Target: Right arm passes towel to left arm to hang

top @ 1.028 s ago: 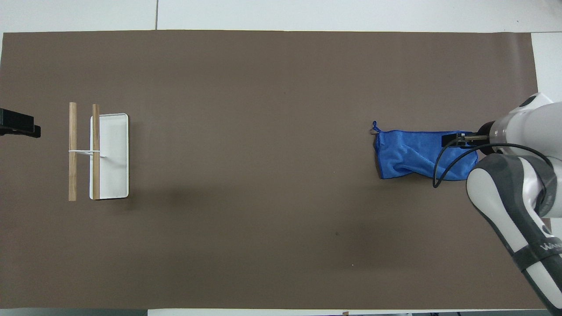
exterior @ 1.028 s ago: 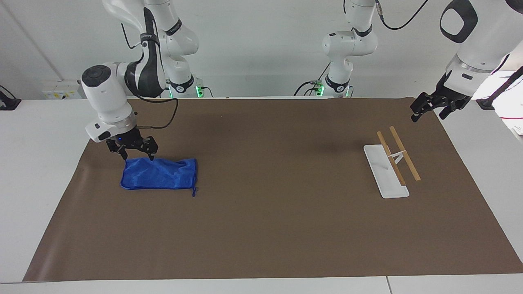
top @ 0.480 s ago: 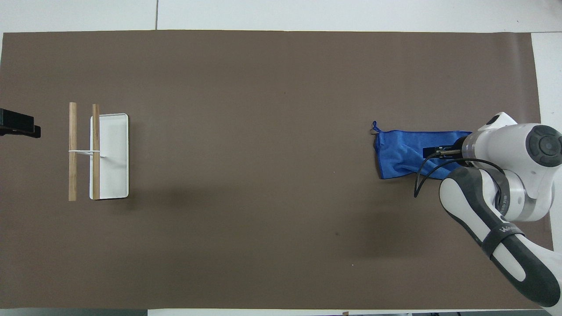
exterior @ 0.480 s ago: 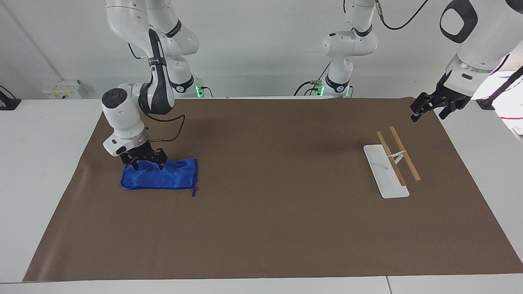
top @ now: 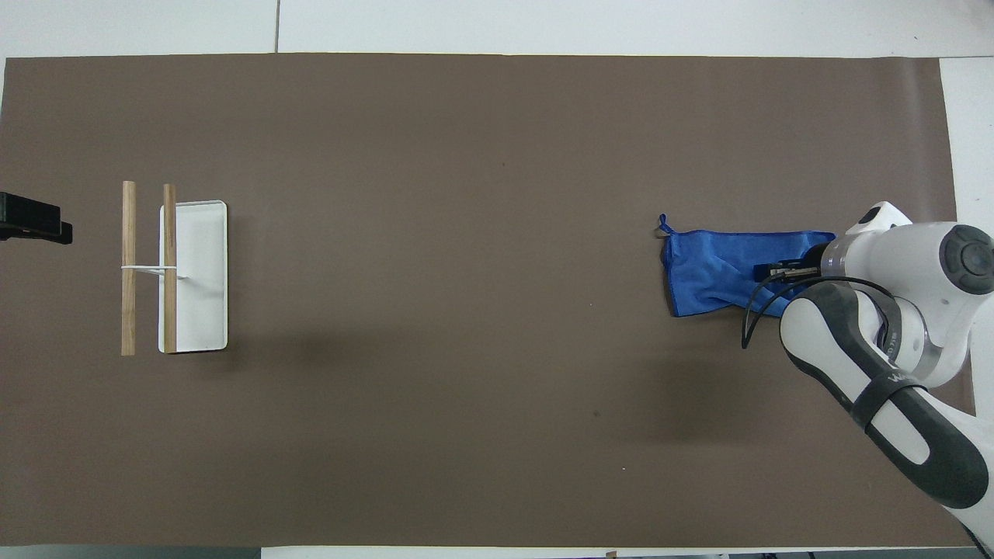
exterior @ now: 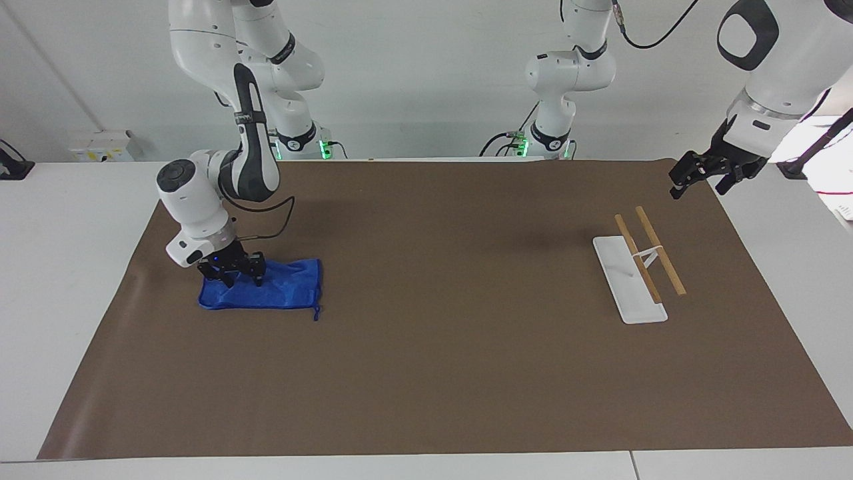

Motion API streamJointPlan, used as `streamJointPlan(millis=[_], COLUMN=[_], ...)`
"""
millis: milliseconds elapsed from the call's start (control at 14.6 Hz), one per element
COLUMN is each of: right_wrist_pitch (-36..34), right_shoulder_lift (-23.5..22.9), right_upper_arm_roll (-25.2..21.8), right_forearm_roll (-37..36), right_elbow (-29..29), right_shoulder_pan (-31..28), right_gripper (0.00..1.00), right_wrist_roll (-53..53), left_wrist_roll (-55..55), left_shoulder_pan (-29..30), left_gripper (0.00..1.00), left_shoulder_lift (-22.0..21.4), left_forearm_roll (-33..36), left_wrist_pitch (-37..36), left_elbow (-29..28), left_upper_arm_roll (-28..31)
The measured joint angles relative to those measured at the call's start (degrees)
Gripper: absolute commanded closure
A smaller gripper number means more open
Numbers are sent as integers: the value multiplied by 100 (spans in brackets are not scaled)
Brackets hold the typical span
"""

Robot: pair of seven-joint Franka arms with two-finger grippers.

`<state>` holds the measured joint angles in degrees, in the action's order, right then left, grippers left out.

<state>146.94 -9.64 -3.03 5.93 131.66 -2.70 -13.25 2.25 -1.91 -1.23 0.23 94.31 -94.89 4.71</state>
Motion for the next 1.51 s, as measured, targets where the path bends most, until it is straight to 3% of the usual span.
streamJointPlan(millis=[685, 1028, 1302, 1508], right_wrist_pitch=[-1528, -3473, -4151, -3648], right_shoulder_lift=[187, 352, 360, 265], right_upper_arm_roll=[54, 71, 114, 126], right_forearm_roll=[31, 104, 1218, 2105], right_elbow=[-799, -2183, -3126, -3237], right_shoulder_pan=[238, 656, 966, 1267], right_gripper=[100, 100, 100, 100], right_wrist_roll=[325, 1594, 2943, 3909], left_wrist_roll=[10, 10, 10, 10], left_shoulder_pan=[-4, -6, -8, -8], left_gripper=[0, 0, 0, 0], left_shoulder_lift=[0, 0, 0, 0], left_forearm_roll=[0, 0, -1, -208], left_wrist_pitch=[3, 3, 7, 7], left_elbow=[0, -9, -9, -25], left_upper_arm_roll=[-5, -16, -30, -41])
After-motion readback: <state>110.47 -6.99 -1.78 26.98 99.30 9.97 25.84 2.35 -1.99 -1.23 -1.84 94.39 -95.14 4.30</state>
